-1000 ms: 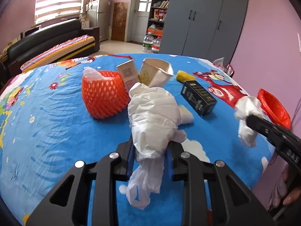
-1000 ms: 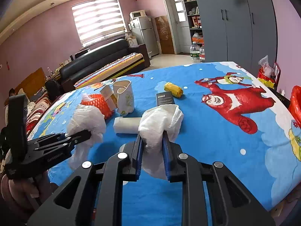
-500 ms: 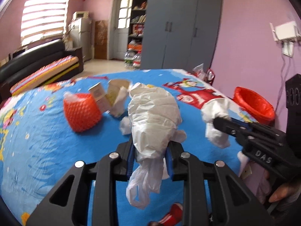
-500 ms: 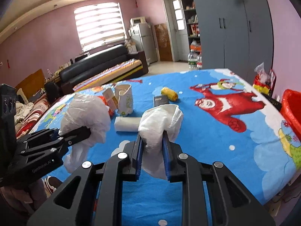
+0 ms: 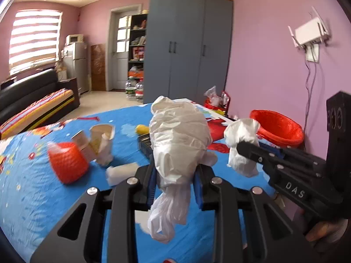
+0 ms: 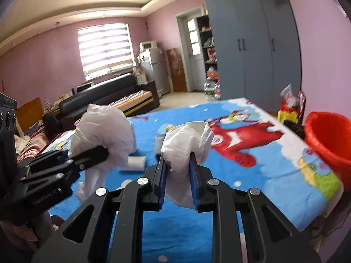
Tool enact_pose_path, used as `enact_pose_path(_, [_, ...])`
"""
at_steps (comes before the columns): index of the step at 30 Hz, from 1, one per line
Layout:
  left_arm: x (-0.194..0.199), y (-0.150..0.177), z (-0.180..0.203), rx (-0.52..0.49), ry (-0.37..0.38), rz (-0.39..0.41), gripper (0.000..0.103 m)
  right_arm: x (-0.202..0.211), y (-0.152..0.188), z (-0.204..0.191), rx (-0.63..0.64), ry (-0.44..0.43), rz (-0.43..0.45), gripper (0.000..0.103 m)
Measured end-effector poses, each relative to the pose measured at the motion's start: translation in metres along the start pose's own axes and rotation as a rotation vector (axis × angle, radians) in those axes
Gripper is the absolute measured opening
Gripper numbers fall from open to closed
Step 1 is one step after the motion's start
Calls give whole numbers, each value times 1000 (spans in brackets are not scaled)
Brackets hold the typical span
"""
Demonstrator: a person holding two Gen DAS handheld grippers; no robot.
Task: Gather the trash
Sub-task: 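Carry both white plastic bags over the red bucket with both grippers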
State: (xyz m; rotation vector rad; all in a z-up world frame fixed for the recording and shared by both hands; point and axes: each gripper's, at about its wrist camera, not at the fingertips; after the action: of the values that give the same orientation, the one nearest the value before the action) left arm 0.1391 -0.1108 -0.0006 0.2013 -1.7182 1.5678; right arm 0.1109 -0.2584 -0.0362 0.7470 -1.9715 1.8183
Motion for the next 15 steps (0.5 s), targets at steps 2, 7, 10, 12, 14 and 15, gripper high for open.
enact_pose_path(2, [-5, -5, 9, -19, 13, 5, 27, 7, -3, 7, -2, 21, 19, 21])
enact_pose_path(7, [-23, -25, 36, -68, 61, 21, 28, 24, -5, 28, -8, 76, 60, 21])
enact_pose_path(10, [-37, -37, 55, -97, 100, 24, 28, 34, -6, 46, -28, 114, 85, 21])
enact_pose_path(12, [-46, -45, 68, -115, 120, 27, 28, 43, -8, 62, -55, 142, 104, 21])
enact_pose_path(14, [-57, -54, 82, -139, 145, 29, 28, 50, -9, 78, -79, 179, 122, 21])
enact_pose_path(15, [-61, -59, 90, -147, 154, 31, 28, 53, -10, 87, -90, 197, 130, 21])
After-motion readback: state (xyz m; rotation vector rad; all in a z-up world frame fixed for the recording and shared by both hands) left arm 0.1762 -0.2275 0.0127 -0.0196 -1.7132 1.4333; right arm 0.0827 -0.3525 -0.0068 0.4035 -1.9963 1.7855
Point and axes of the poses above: each gripper's, at about its wrist camera, not at the fingertips, and x roughly against the way its jaws point, z to its right, y to its underside, and after that the axes turned 12 degrees about -z, right-handed
